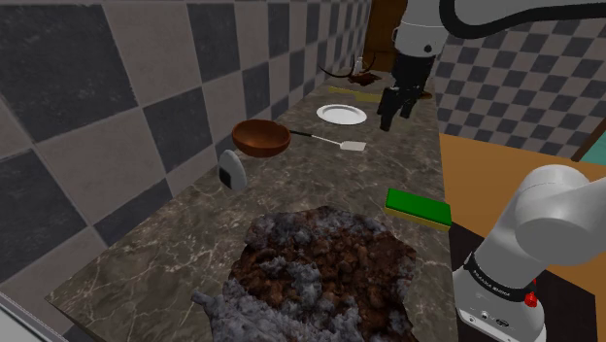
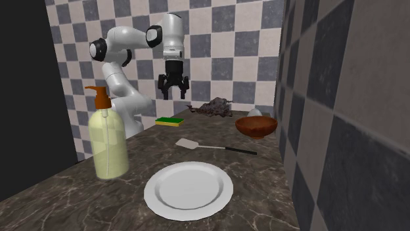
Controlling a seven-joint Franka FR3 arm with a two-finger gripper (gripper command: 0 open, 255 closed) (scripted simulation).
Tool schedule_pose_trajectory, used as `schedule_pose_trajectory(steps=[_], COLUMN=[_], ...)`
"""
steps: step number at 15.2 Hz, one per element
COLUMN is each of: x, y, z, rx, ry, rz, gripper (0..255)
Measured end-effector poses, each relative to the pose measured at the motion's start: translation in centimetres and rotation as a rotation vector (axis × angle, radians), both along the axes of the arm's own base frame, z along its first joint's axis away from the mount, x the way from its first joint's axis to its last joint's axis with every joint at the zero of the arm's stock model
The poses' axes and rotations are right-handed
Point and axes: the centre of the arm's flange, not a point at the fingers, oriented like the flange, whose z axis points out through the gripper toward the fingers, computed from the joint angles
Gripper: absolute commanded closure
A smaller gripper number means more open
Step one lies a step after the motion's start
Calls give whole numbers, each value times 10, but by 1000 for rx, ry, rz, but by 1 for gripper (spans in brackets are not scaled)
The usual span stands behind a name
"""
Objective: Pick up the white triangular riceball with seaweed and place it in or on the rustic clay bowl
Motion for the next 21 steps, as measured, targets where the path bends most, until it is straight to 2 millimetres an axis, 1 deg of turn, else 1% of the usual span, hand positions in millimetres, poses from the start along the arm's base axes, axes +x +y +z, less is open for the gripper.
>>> schedule_pose_trajectory(steps=[5,8,9,15,18,21], x=[28,42,49,81,98,113], y=[48,82,93,153,187,218], z=[-19,-25,-24,-40,-48,-51], rx=[-4,-7,-7,-13,-14,-17], ry=[-73,-118,-133,-221,-265,-309], rz=[26,41,46,77,92,107], gripper=[0,0,0,0,0,0])
